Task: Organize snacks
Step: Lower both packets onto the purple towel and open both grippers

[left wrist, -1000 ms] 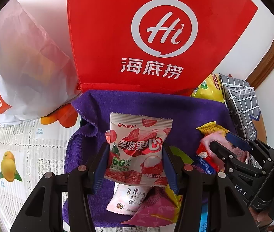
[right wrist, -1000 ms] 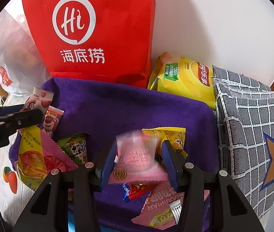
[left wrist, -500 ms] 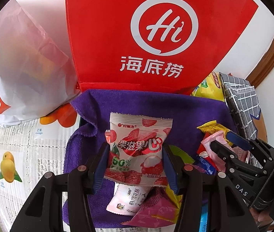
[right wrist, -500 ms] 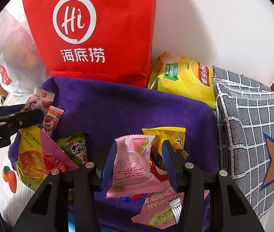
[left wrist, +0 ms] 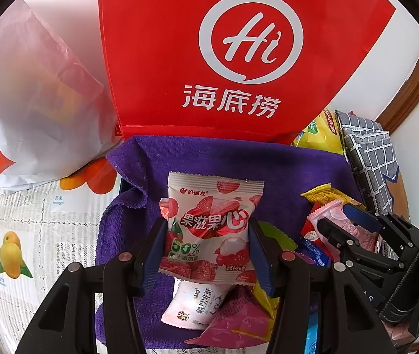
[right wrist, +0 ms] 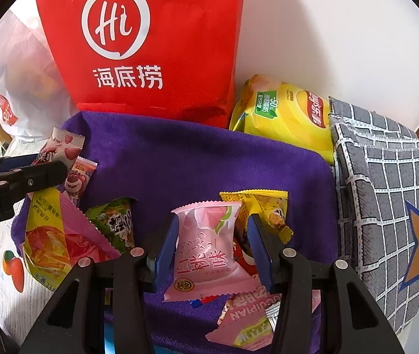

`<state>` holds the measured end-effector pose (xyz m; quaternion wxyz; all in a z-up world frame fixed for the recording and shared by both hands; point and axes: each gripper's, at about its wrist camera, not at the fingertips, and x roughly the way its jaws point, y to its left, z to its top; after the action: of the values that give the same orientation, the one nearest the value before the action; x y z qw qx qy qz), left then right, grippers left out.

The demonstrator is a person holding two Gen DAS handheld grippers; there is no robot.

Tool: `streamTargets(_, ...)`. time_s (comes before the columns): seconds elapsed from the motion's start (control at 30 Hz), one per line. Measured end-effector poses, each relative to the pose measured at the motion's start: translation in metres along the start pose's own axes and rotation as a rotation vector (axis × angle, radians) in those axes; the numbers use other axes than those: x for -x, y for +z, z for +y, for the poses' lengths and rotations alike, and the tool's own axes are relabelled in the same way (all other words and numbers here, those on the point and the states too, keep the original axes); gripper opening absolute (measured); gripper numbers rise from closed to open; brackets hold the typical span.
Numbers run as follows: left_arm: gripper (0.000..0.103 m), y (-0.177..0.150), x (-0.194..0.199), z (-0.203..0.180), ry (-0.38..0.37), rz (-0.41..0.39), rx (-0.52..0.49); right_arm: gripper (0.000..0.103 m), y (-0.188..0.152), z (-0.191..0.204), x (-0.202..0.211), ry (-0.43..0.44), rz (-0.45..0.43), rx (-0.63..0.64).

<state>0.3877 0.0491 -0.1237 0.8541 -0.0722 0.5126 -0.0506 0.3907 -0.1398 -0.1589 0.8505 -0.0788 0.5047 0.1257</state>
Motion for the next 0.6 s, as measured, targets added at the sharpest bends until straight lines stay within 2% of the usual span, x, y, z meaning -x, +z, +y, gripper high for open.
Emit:
streamTargets(0.17, 0.051, -0.0002, 0.0008, -0.0005, -0.007, -0.003, -0.002, 0.048, 0.0006, -0.0011, 0.0044, 0.003, -0.012, 0.003)
streamTargets(0.3, 0.051, -0.0004, 0.0033, -0.0032, -0.005, -0.010, -0.015, 0.055, 0.0003, -0.0009, 0.0096, 0.001, -0.022, 0.004)
streamTargets(0.47, 0.052, 0.0005, 0.0050, -0.0051, 0.000, -0.007, -0.022, 0.057, 0.0002, 0.0018, 0.0061, 0.005, -0.002, 0.007)
streamTargets(0.6, 0.053, 0.0004, 0.0086, -0.0057, -0.054, 0.006, -0.020, 0.059, -0.0003, 0.0039, 0.0066, 0.010, 0.008, 0.010)
